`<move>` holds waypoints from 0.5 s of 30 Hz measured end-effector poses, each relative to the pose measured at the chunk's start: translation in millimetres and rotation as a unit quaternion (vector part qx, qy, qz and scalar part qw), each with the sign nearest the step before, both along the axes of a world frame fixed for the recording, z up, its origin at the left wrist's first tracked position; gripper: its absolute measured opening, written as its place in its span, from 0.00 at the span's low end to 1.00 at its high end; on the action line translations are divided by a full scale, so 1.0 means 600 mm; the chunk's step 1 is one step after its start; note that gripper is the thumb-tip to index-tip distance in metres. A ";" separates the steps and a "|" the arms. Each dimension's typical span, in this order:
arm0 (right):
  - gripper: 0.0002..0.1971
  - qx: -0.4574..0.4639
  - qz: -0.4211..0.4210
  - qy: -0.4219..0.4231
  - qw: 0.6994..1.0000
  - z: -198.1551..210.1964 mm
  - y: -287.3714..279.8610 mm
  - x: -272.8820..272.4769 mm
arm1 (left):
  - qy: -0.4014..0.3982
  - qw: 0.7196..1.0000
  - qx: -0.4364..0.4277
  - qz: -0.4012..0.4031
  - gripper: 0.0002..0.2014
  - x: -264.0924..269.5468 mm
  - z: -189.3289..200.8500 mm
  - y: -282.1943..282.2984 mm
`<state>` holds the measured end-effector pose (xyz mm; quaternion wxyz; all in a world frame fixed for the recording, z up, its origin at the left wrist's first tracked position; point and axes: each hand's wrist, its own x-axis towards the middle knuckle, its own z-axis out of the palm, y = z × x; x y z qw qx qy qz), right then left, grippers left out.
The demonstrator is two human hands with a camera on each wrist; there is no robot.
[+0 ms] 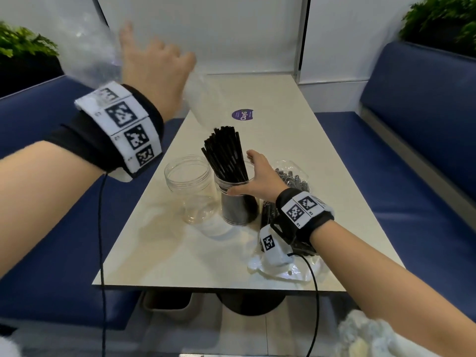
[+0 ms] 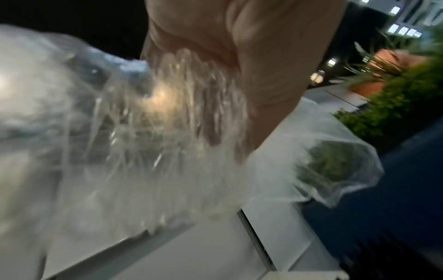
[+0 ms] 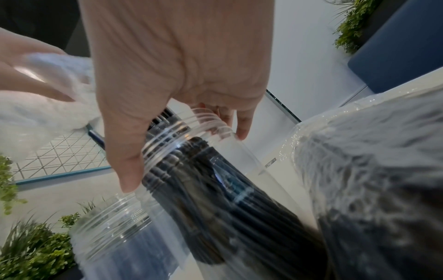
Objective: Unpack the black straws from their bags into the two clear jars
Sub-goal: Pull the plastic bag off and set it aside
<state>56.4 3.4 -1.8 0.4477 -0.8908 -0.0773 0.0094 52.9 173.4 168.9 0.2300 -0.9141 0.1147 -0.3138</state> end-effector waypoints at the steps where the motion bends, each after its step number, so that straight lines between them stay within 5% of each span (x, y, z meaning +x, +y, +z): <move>1: 0.53 -0.003 0.000 0.000 1.000 0.001 0.001 0.000 | 0.006 0.999 -0.052 -0.008 0.15 -0.009 0.007 0.008; 6: 0.56 -0.020 -0.009 -0.006 1.000 0.005 0.000 -0.009 | 0.056 0.967 -0.244 -0.047 0.17 -0.069 0.017 0.028; 10: 0.52 -0.042 -0.052 0.014 0.998 0.003 -0.043 -0.026 | 0.151 0.901 -0.386 -0.129 0.15 -0.113 -0.022 0.025; 12: 0.47 -0.058 -0.131 0.021 0.989 -0.005 -0.074 -0.036 | 0.233 0.828 -0.489 -0.146 0.13 -0.129 -0.053 0.017; 15: 0.48 -0.132 -0.238 0.069 0.960 -0.029 -0.107 -0.047 | 0.352 0.671 -0.634 -0.153 0.17 -0.142 -0.106 0.001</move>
